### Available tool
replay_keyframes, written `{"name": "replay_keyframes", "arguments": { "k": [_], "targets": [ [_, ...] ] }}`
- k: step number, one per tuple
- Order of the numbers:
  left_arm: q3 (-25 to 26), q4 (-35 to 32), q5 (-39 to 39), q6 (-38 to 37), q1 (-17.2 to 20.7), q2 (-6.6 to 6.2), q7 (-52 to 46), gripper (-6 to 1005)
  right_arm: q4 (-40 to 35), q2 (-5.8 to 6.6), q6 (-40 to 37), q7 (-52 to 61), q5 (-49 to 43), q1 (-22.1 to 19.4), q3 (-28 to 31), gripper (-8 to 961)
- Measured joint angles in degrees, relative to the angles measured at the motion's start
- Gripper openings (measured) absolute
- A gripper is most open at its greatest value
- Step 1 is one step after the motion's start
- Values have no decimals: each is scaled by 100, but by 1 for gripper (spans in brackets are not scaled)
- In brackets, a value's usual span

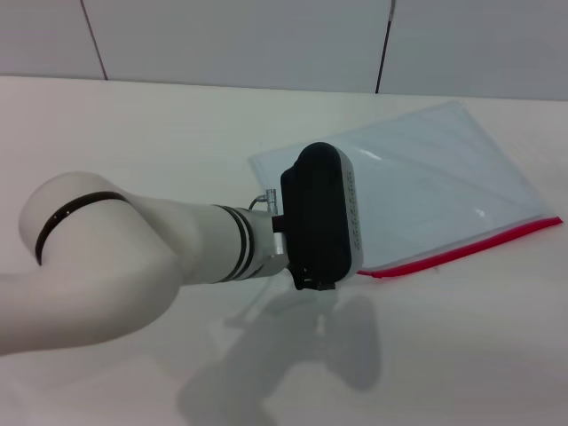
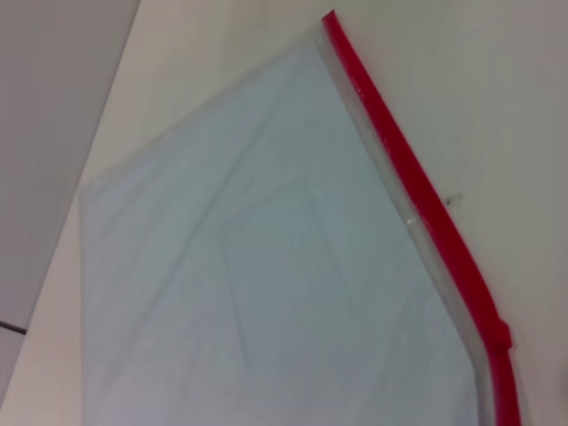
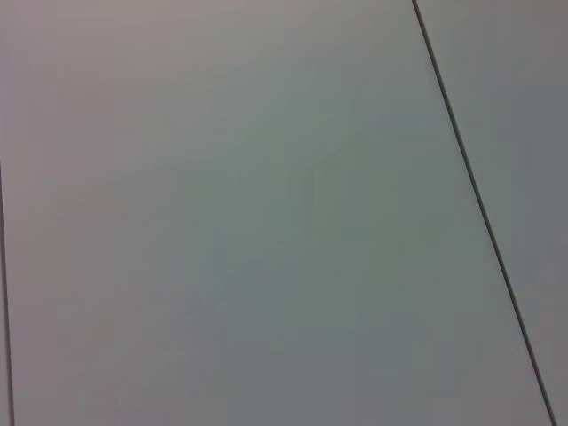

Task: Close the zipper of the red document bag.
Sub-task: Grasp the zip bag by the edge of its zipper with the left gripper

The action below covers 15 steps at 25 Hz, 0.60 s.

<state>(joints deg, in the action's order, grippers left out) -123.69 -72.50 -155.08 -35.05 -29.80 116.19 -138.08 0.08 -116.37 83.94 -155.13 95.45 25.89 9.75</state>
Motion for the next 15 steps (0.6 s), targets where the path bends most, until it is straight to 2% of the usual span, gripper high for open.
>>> {"name": "replay_keyframes", "arguments": {
  "k": [7,15],
  "targets": [
    [-150,274,139,336,-83,0,4,743,1,0,3,0,0,4,0,879],
    [-216,578,709,520,-260,-1,329,738,9,0,6,0,0,4,0,879]
  ]
}}
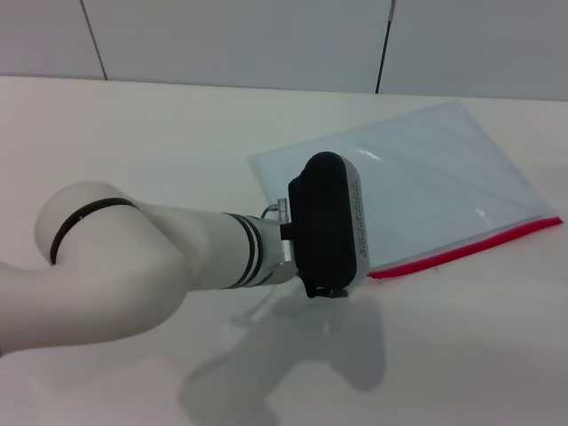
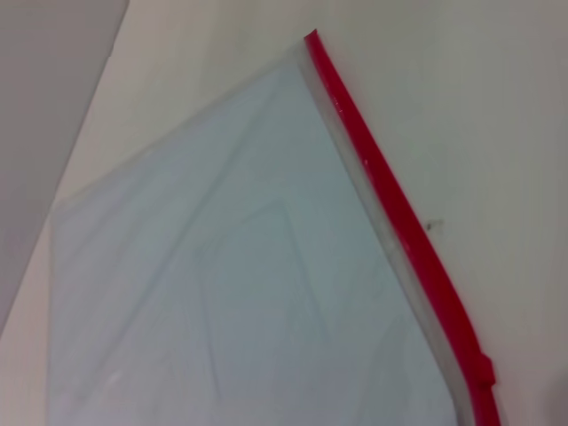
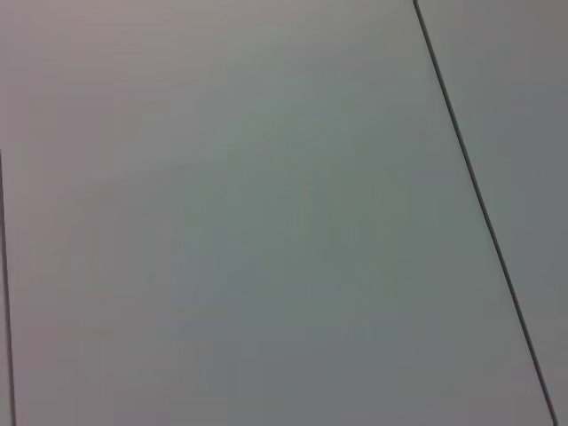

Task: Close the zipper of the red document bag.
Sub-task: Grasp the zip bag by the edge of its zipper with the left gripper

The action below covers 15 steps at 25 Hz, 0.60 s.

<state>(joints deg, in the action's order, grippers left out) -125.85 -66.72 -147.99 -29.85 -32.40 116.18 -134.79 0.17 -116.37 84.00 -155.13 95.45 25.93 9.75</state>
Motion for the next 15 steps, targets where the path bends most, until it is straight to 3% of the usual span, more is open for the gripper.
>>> {"name": "replay_keyframes", "arguments": {
  "k": [8,11,15],
  "targets": [
    [1,122,45,115,-1,1,39,733,0,0,3,0,0,-2,0,879],
    [30,132,47,116,-1,1,18,487,0,0,3,0,0,-7,0,879],
    [70,135,51,119,14,1,-5,293,0,0,3,0,0,-15,0,879]
  ]
}}
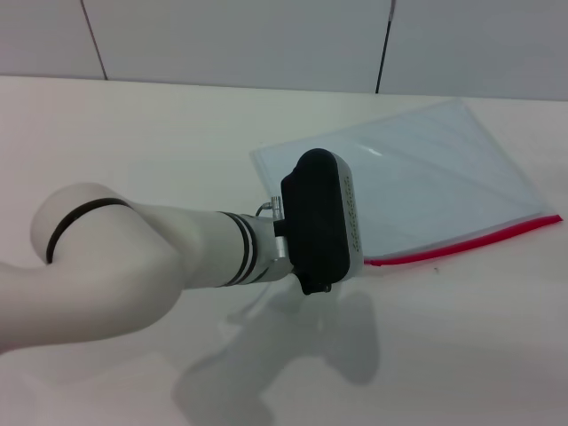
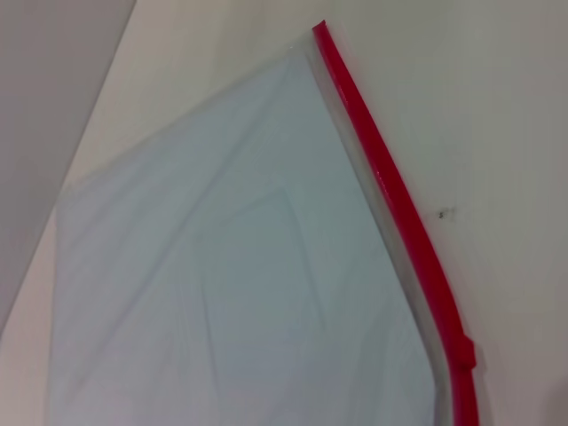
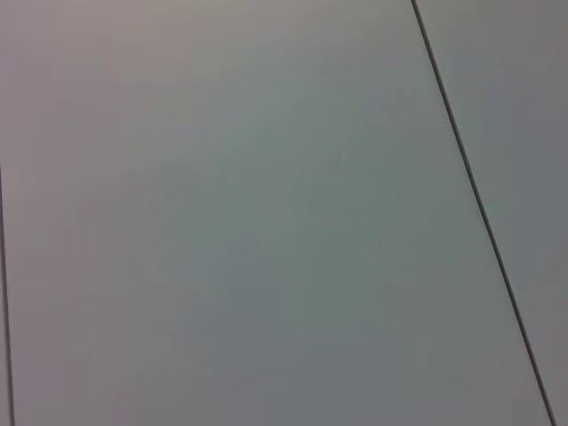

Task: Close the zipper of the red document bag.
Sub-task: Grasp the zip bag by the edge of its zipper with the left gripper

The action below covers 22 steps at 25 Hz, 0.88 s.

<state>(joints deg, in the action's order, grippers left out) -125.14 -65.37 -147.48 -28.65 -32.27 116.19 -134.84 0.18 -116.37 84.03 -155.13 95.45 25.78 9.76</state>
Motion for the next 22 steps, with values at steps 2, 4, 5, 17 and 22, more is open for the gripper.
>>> {"name": "replay_keyframes", "arguments": {
  "k": [2,4,5,17,22],
  "targets": [
    [6,3,1,1,4,0,-3,220,0,0,0,0,0,-1,0,879],
    [8,6,1,1,11,0,-4,169,0,0,0,0,0,-2,0,878],
    [8,7,1,1,12,0,-5,144,-1,0,0,0,0,-3,0,878],
    [37,37,-222,1293,560,3,42,54,-517,18,45,-31,-36,160,-1460,878],
    [15,68,-564,2269,956,4,47,55,-807,26,29,-651,-657,439,-2431,878]
  ]
}}
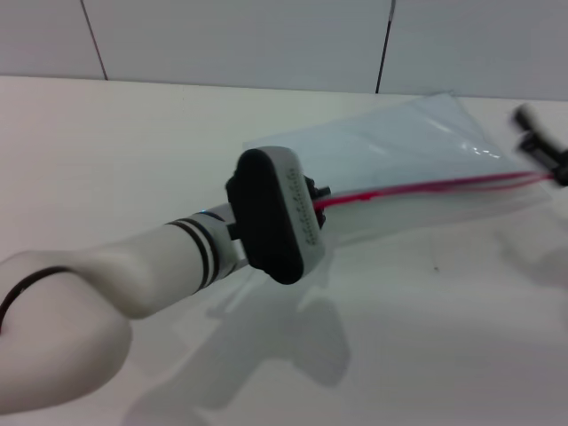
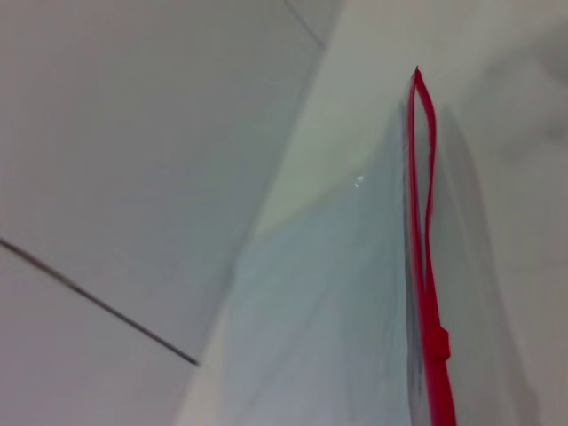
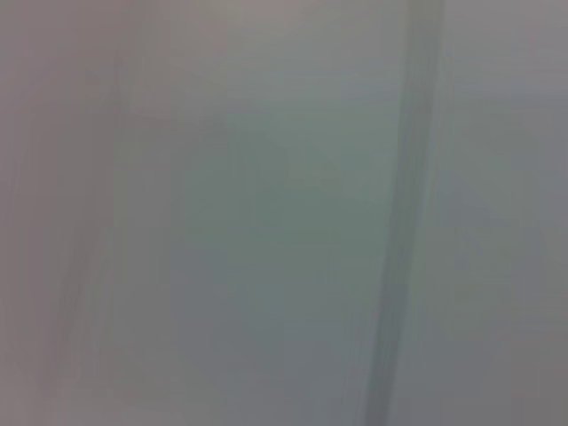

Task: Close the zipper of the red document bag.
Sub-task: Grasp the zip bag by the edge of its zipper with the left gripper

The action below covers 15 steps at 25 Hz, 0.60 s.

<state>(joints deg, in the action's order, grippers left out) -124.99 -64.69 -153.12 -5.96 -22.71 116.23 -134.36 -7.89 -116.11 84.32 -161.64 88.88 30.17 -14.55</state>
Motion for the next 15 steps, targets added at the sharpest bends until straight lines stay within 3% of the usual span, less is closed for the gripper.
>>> {"name": "replay_keyframes", "arguments": {
  "k": [5,15],
  "targets": [
    [-7,5,-12,514,198,3,6,55,-54,-23,-21,-997,-943,236,-234,878],
    [-207,-25,-4,713,213,-18,6,56,-283,-33,-241,-1036,-2369,753,-284,877]
  ]
}}
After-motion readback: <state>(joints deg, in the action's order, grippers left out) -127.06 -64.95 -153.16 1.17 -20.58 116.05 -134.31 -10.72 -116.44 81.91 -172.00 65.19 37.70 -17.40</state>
